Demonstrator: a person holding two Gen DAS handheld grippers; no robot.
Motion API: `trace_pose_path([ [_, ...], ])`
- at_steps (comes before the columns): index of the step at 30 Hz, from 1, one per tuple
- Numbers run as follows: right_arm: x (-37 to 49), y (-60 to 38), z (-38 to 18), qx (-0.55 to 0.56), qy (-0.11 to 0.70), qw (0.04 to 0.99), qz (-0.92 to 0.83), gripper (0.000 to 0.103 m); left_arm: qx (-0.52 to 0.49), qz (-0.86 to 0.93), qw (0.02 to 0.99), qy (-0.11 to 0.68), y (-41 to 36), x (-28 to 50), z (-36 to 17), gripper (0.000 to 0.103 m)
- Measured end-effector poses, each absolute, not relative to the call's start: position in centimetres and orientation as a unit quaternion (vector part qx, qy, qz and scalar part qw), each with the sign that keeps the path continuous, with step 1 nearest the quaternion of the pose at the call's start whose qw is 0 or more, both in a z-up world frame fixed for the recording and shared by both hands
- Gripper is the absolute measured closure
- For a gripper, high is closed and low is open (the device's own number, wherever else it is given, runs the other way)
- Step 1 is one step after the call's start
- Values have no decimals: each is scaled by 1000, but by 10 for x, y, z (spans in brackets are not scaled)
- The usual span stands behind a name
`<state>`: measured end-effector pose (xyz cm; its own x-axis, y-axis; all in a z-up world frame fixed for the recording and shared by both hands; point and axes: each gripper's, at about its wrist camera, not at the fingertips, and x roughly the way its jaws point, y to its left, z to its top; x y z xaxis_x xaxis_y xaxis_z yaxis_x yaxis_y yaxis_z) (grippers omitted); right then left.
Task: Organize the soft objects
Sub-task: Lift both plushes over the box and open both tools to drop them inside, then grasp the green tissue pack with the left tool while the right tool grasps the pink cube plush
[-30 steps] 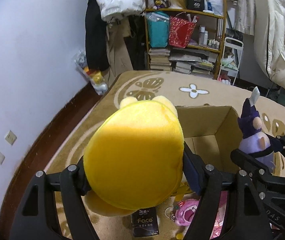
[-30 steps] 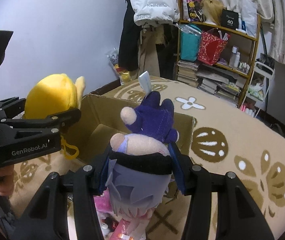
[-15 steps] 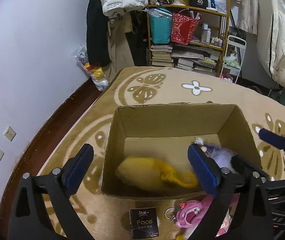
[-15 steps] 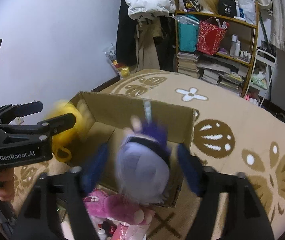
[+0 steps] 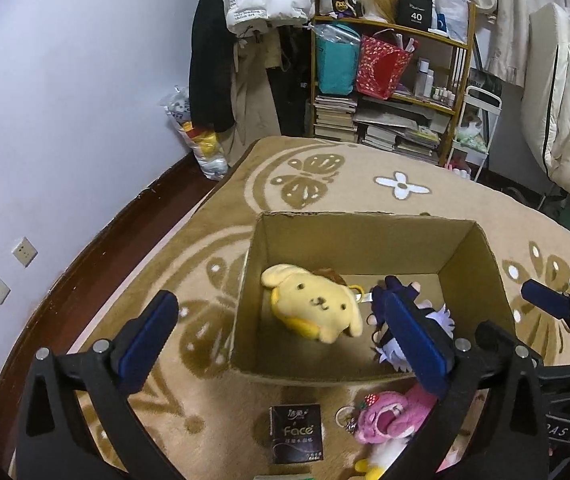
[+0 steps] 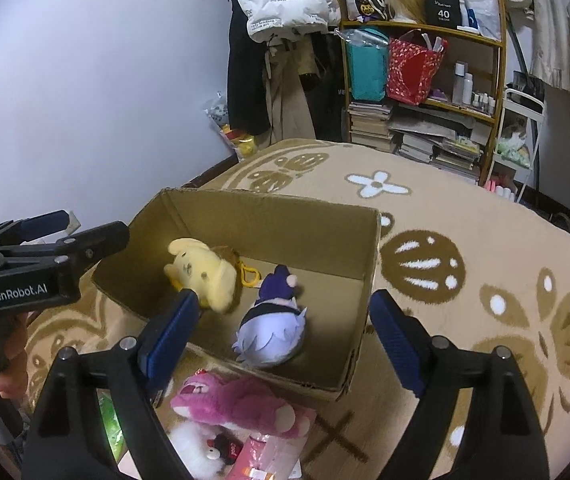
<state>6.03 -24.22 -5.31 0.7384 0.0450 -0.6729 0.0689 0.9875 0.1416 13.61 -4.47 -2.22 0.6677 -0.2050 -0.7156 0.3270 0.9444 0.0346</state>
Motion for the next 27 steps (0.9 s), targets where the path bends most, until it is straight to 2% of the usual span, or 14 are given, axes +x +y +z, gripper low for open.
trace_pose_path([
  [2, 57, -241, -53, 79, 364, 928, -13, 11, 84, -144, 910, 381, -41, 131, -21, 1],
  [4, 53, -239, -54, 81, 368, 926, -12, 3, 85, -139, 910, 381, -38, 126, -19, 1],
  [6, 48, -236, -53, 84, 367, 926, -12, 0, 81, -136, 909, 386, -33, 121, -18, 1],
  [27, -3, -196, -46, 80, 376, 923, -2, 0, 60, -129, 901, 411, 9, 60, -16, 1],
])
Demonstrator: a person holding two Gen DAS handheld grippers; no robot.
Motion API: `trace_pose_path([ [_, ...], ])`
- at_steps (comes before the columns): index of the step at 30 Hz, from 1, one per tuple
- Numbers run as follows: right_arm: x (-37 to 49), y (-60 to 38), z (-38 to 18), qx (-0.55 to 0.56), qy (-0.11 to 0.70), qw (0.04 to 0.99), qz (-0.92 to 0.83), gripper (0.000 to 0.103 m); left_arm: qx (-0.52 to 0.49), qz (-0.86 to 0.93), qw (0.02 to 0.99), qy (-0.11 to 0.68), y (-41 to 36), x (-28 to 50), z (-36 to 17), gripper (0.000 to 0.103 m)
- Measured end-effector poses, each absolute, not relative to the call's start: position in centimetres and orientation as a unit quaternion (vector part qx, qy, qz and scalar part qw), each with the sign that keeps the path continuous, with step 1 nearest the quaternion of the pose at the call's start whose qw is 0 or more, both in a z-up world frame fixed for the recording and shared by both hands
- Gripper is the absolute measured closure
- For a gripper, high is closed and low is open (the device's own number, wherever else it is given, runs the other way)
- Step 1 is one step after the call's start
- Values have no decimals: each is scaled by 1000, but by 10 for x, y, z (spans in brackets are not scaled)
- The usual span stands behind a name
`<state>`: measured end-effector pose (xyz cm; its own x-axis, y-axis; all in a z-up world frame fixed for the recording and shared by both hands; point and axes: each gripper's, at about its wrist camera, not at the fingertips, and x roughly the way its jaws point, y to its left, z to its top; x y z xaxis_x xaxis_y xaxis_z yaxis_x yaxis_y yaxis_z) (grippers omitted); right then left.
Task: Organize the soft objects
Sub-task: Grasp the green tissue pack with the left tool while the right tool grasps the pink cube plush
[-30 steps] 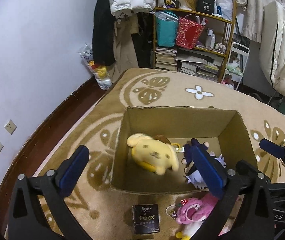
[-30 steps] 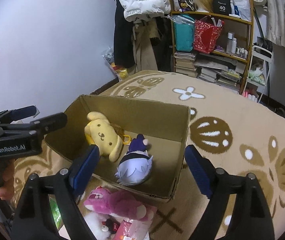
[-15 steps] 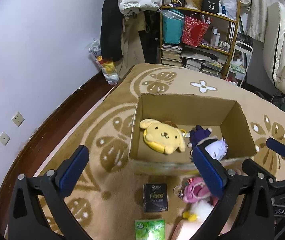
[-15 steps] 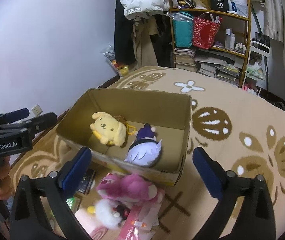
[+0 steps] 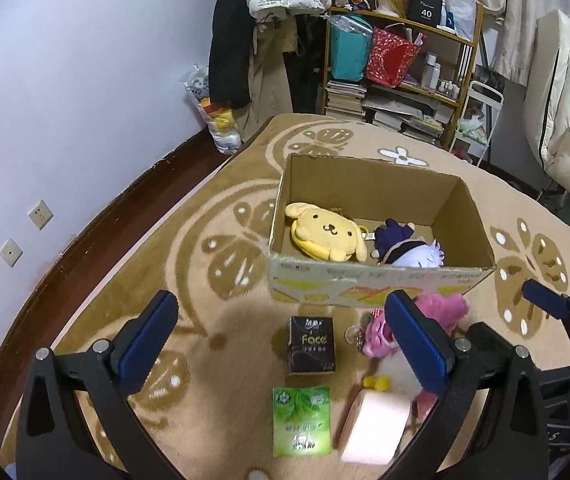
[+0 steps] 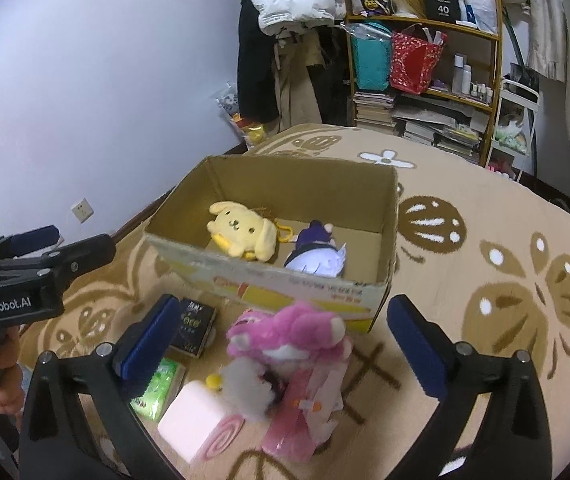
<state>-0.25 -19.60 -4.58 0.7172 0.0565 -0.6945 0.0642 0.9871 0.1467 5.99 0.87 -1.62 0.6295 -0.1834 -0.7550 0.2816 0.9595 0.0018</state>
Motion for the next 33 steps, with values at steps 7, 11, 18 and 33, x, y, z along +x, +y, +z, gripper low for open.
trace_pose_path([
  [7, -16, -175, -57, 72, 392, 917, 14, 0, 39, -125, 894, 428, 26, 50, -23, 1],
  [11, -22, -164, -65, 62, 401, 914, 18, 0, 38, -122, 888, 442, 33, 50, -29, 1],
  [18, -26, -151, -75, 49, 406, 912, 27, 0, 54, -130, 869, 474, 27, 51, -51, 1],
  [33, -18, -134, -110, 35, 459, 885, 60, 6, 56, -150, 838, 522, 21, 55, -73, 1],
])
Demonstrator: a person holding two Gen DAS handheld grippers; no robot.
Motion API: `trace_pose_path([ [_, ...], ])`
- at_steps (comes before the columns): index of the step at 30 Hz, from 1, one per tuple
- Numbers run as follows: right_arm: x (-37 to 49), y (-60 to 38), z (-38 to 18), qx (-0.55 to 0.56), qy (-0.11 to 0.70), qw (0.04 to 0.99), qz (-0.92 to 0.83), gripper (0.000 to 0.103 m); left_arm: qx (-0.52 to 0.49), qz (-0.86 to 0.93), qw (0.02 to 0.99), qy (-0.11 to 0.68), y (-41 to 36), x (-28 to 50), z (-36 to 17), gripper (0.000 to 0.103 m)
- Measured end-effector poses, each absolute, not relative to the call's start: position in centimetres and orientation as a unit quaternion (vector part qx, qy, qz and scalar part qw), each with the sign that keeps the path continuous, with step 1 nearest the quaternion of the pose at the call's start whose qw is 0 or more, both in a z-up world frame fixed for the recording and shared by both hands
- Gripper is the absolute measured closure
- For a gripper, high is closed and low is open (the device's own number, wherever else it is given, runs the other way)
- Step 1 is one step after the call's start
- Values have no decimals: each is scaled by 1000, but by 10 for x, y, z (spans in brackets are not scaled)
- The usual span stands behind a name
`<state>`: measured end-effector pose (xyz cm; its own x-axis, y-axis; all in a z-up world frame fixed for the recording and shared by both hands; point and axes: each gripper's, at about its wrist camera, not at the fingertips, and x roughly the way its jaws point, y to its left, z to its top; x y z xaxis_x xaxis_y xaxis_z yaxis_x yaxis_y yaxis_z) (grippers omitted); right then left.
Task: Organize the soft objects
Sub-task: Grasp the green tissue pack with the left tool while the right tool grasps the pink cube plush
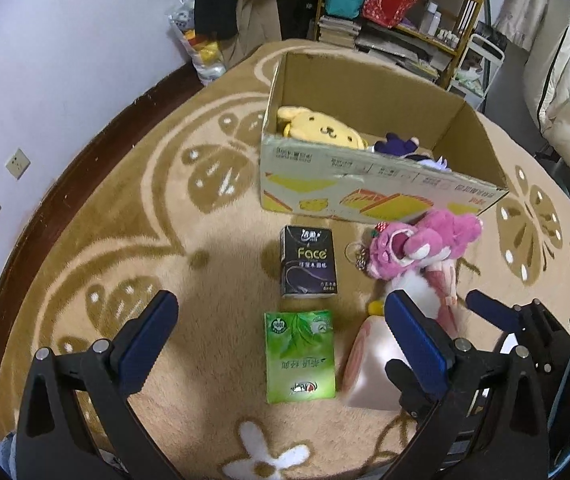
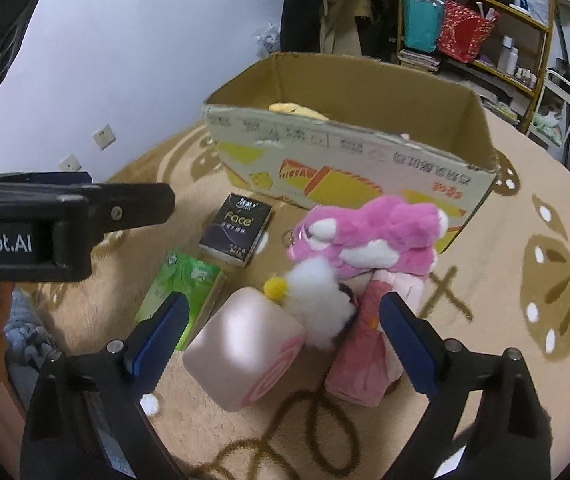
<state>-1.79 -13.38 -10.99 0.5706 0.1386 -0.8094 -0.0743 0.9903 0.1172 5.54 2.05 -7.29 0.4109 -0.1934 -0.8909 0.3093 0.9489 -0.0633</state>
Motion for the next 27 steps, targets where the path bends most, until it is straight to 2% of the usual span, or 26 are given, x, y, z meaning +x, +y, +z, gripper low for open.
trace_pose_path([
  [4, -16, -129, -118, 33, 474, 878, 65, 9, 59, -138, 826, 543, 22, 60, -83, 1],
  [19, -5, -128, -146, 85, 515, 850, 73, 9, 90, -124, 786, 599, 15, 67, -123, 1],
  [27, 0, -120, -155, 68, 523, 847, 68, 9, 84, -124, 776, 613, 13, 71, -137, 1],
])
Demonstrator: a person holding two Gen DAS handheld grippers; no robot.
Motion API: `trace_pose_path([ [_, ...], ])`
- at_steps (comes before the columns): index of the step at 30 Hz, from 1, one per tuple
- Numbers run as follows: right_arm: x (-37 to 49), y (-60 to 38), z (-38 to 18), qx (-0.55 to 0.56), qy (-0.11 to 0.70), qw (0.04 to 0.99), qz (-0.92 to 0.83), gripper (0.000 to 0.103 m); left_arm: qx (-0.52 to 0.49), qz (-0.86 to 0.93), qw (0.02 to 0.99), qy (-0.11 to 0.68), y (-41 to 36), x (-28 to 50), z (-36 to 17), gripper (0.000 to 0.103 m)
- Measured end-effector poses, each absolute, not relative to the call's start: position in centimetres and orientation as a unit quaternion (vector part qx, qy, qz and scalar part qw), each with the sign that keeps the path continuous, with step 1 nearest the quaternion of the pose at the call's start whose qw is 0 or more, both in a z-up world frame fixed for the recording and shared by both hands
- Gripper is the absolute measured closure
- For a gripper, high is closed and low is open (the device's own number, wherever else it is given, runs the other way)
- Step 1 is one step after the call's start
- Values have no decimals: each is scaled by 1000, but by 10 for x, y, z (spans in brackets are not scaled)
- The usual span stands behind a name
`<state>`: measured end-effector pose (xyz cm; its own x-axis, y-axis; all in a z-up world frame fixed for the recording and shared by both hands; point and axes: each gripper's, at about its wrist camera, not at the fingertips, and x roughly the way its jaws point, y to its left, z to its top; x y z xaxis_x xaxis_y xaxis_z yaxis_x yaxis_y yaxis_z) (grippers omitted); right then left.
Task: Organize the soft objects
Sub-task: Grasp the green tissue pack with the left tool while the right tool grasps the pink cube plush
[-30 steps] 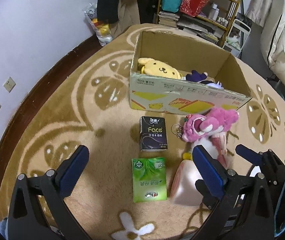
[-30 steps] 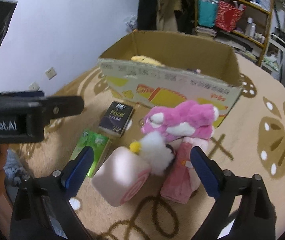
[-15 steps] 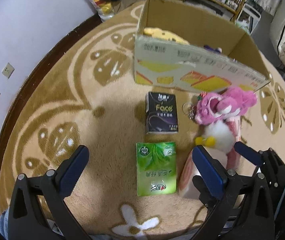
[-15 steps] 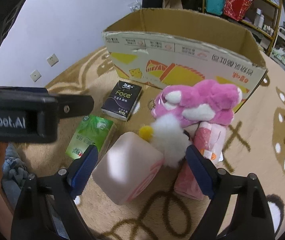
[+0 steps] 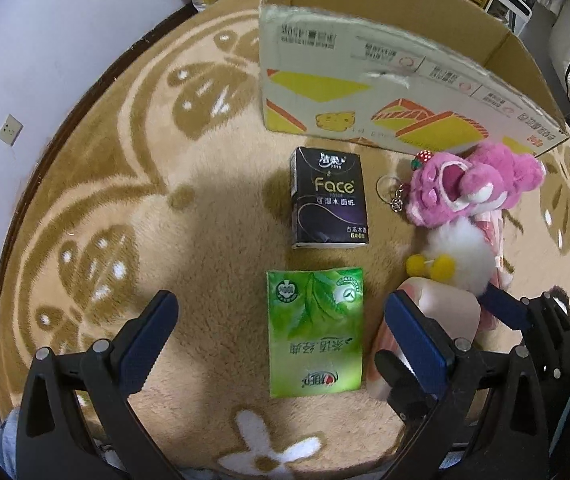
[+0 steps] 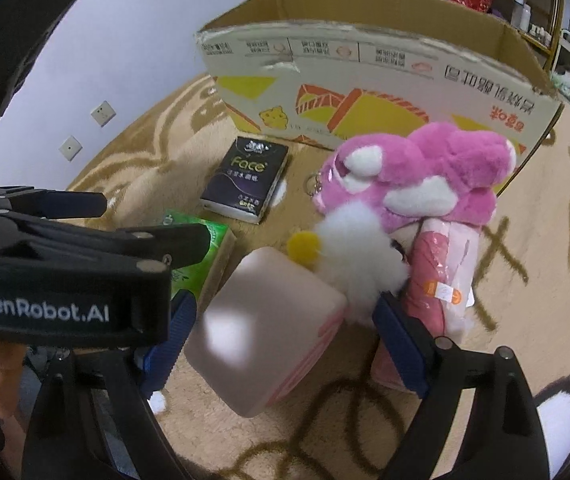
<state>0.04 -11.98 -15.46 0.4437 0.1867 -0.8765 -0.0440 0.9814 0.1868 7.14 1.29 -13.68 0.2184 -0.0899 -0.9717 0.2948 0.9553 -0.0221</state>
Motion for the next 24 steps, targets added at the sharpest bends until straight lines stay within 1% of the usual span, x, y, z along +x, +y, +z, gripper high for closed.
trace_pose_path([
  [4, 3, -120, -159, 74, 526, 845, 64, 11, 86, -122, 773, 617, 12, 74, -141, 1],
  [5, 3, -121, -159, 83, 528, 843, 66, 13, 86, -121, 773, 617, 12, 75, -142, 1],
  [6, 4, -122, -161, 93, 534, 838, 70, 19, 86, -119, 773, 617, 12, 75, -142, 1],
  [9, 4, -123, -166, 103, 544, 830, 72, 21, 82, -115, 766, 627, 13, 75, -144, 1],
  [11, 4, -120, -169, 100, 550, 826, 77, 26, 85, -113, 762, 633, 12, 76, -149, 3],
  [12, 4, -119, -170, 99, 552, 824, 83, 33, 87, -112, 761, 633, 12, 76, -150, 5],
  [13, 5, -116, -170, 95, 554, 823, 85, 35, 90, -114, 758, 635, 11, 76, -152, 10],
  [15, 5, -113, -169, 84, 552, 825, 84, 39, 89, -119, 754, 640, 9, 75, -154, 14],
  [17, 3, -114, -167, 90, 550, 827, 76, 43, 97, -117, 751, 642, 7, 76, -158, 16],
  [18, 3, -115, -165, 93, 548, 827, 77, 46, 99, -116, 751, 642, 6, 77, -160, 19],
  [19, 2, -115, -163, 90, 546, 829, 76, 48, 98, -118, 749, 645, 5, 77, -162, 27],
  [20, 1, -115, -161, 82, 543, 833, 72, 49, 95, -122, 745, 648, 4, 76, -165, 32],
  [22, 0, -116, -159, 73, 540, 836, 67, 54, 98, -123, 745, 649, 4, 75, -168, 50],
  [24, 0, -118, -157, 76, 541, 835, 64, 55, 108, -122, 749, 642, 3, 73, -168, 50],
])
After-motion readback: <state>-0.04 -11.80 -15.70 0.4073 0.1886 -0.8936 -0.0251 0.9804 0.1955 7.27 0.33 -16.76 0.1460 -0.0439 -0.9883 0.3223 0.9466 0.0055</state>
